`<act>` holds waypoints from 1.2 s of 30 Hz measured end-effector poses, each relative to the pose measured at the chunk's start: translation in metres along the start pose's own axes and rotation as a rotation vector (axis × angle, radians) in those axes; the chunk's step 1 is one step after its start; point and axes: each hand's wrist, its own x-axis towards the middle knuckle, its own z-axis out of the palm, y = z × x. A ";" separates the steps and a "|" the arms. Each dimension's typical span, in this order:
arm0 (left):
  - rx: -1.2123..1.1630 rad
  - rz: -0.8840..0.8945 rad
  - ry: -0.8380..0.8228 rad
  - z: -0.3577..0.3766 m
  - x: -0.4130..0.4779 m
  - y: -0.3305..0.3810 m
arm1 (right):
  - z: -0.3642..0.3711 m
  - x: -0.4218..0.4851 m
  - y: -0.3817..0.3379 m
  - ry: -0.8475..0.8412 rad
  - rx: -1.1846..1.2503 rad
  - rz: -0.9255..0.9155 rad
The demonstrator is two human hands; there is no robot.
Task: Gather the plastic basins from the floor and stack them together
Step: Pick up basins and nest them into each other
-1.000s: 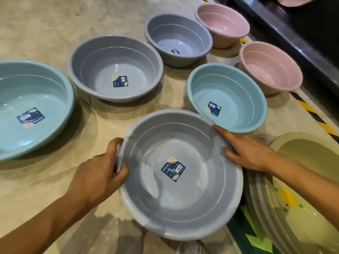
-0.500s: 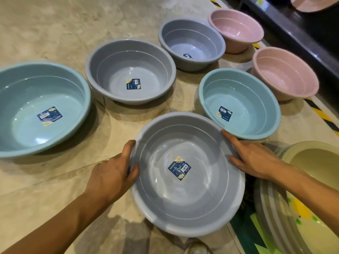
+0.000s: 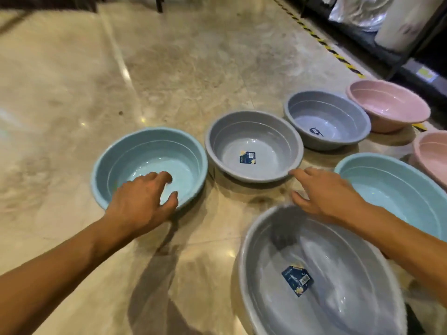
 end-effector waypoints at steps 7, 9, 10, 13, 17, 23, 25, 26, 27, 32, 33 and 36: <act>0.145 -0.136 0.072 -0.059 -0.005 -0.090 | -0.044 0.089 -0.083 0.007 -0.083 -0.166; 0.177 -0.162 0.099 -0.071 -0.005 -0.112 | -0.052 0.107 -0.101 0.029 -0.048 -0.187; 0.188 -0.177 0.103 -0.076 -0.005 -0.121 | -0.055 0.116 -0.110 0.026 -0.029 -0.197; 0.180 -0.250 0.110 -0.089 -0.001 -0.146 | -0.065 0.143 -0.134 0.011 0.014 -0.220; 0.152 -0.364 0.131 -0.090 0.004 -0.178 | -0.070 0.171 -0.167 0.017 0.004 -0.230; 0.058 -0.496 0.074 -0.057 0.007 -0.212 | -0.039 0.193 -0.199 -0.073 0.031 -0.193; 0.017 -0.520 0.044 -0.043 0.009 -0.219 | -0.028 0.198 -0.204 -0.100 0.050 -0.172; 0.001 -0.526 0.024 -0.038 0.009 -0.222 | -0.024 0.199 -0.206 -0.105 0.061 -0.165; -0.018 -0.536 -0.002 -0.031 0.009 -0.227 | -0.018 0.202 -0.210 -0.111 0.070 -0.162; -0.144 -0.580 -0.089 -0.013 0.010 -0.239 | 0.002 0.208 -0.220 -0.111 0.144 -0.109; -0.218 -0.581 -0.106 -0.008 0.011 -0.239 | 0.007 0.208 -0.220 -0.110 0.162 -0.096; -0.482 -0.584 -0.131 0.007 0.008 -0.234 | 0.022 0.205 -0.221 -0.138 0.240 -0.065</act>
